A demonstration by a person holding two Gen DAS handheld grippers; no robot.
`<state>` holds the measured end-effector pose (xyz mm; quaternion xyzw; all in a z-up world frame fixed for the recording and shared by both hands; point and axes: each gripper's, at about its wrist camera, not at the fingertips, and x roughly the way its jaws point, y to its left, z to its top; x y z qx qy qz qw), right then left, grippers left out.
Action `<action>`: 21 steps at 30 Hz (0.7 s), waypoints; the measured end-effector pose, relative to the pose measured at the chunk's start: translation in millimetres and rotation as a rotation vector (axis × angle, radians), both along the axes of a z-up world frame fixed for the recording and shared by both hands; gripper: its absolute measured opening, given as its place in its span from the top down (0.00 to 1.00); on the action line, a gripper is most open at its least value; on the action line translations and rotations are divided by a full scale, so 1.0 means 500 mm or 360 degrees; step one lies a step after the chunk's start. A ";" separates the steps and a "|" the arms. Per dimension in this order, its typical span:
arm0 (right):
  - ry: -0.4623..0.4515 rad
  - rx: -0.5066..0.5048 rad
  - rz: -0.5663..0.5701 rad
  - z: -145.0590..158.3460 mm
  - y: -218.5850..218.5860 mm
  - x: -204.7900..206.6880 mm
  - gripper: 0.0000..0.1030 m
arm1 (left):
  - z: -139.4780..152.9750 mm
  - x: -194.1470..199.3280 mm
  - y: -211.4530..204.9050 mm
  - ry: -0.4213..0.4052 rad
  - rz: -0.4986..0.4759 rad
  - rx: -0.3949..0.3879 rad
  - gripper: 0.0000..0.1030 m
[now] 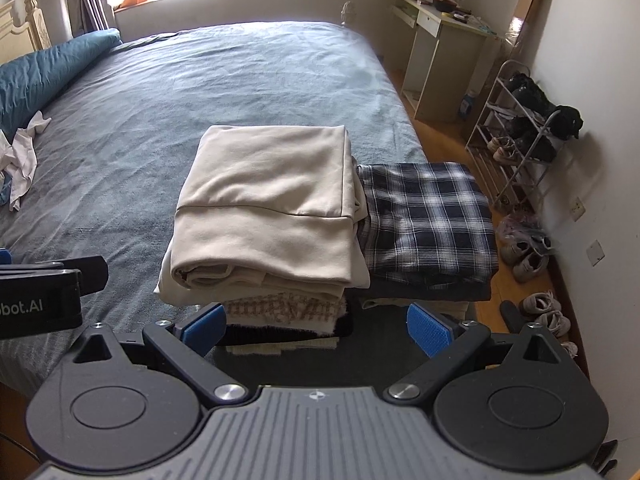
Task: Fold clothes
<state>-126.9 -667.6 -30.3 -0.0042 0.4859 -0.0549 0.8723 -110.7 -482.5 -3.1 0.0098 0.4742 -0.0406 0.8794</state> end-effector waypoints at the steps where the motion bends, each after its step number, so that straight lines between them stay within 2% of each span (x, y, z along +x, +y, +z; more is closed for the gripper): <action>1: -0.0001 -0.0006 0.0000 0.000 -0.001 0.001 0.03 | 0.000 0.000 -0.001 -0.0001 -0.0001 -0.0001 0.00; 21: 0.0049 -0.0041 -0.0037 -0.015 -0.019 0.007 0.03 | -0.019 0.000 -0.017 0.0053 -0.0014 -0.0009 0.00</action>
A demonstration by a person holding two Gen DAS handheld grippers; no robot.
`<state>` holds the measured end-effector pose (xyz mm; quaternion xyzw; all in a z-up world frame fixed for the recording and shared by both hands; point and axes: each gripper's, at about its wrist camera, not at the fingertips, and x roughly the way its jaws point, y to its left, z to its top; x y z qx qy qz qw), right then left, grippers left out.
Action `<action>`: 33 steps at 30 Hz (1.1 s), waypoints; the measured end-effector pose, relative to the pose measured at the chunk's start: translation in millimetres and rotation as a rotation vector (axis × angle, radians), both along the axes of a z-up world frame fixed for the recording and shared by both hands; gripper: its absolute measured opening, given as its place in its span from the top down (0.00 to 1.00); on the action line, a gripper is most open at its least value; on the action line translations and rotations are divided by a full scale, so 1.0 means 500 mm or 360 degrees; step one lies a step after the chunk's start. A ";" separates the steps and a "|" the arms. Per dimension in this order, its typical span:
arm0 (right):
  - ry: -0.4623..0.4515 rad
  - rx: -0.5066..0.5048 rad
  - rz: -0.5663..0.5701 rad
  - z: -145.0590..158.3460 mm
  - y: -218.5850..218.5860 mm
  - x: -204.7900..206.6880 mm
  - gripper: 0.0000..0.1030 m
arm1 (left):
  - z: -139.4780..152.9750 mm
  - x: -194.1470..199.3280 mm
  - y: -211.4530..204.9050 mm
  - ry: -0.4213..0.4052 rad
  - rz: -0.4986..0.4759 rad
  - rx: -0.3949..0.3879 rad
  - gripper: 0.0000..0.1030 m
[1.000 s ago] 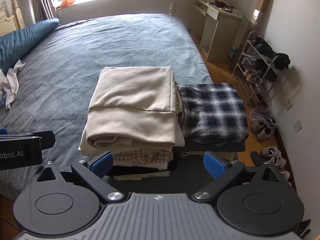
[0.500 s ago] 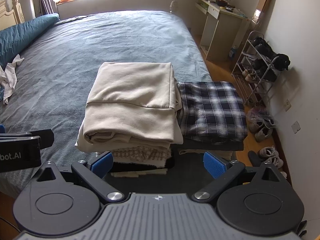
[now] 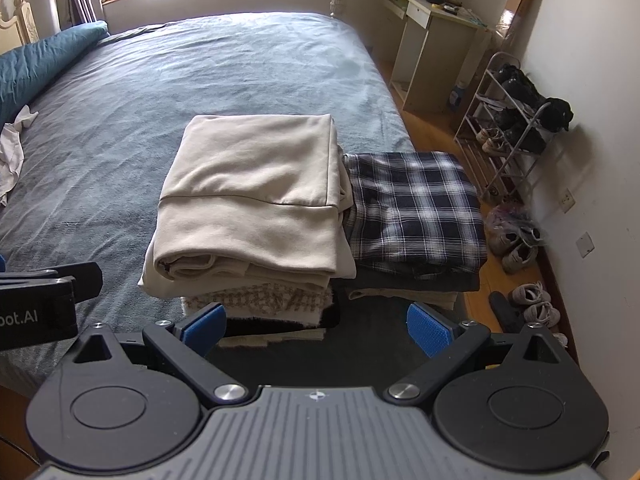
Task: Fold clothes
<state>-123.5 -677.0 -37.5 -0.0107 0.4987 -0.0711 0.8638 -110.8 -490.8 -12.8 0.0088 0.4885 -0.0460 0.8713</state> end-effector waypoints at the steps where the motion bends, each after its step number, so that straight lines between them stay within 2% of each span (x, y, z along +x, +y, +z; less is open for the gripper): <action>1: 0.0001 -0.0003 0.0001 0.000 0.000 0.000 0.03 | -0.001 0.001 -0.001 0.0002 0.0000 0.0000 0.00; 33: 0.0026 -0.0029 0.0008 -0.008 -0.002 0.014 0.03 | -0.005 0.008 -0.013 0.0003 -0.0003 0.0021 0.00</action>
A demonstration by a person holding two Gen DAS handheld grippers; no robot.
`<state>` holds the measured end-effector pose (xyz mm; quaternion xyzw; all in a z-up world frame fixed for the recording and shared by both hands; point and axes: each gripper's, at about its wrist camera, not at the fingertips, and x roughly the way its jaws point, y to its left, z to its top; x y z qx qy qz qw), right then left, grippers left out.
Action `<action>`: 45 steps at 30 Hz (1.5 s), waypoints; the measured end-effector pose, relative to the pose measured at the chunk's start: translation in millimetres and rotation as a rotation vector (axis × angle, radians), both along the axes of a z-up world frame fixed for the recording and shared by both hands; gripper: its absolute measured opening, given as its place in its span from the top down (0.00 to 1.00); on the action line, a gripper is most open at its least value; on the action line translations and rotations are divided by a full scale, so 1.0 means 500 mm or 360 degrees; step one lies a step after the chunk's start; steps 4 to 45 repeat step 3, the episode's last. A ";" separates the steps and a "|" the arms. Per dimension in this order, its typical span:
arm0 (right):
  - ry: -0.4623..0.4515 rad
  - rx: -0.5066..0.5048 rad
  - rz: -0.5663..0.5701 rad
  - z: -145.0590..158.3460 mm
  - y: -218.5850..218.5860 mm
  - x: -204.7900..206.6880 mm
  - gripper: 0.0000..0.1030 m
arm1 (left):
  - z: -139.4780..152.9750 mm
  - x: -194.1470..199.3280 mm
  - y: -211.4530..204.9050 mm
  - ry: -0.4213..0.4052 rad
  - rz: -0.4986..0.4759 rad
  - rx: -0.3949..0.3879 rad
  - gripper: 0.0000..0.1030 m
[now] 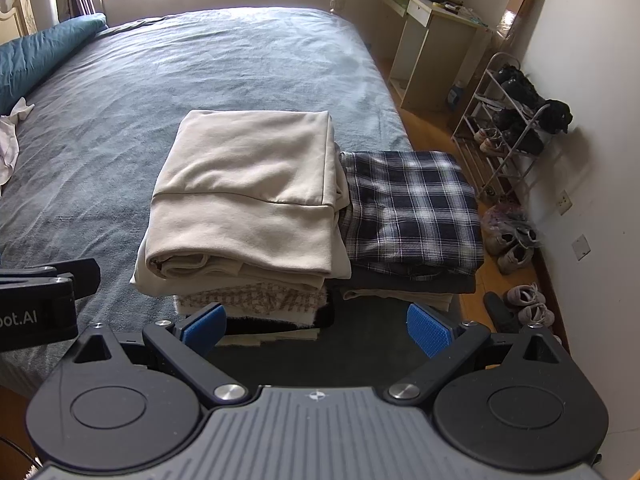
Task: Fold clothes
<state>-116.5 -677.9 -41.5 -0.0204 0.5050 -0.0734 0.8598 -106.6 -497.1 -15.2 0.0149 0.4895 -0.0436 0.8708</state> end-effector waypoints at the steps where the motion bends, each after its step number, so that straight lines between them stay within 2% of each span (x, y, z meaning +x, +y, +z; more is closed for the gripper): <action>1: -0.0001 0.0000 -0.0001 0.000 0.000 0.000 0.03 | 0.000 0.001 0.000 -0.0001 0.0002 0.0002 0.00; 45: -0.0001 0.0001 -0.0005 -0.001 -0.001 0.001 0.03 | 0.000 0.002 0.000 -0.0002 -0.0001 -0.0002 0.00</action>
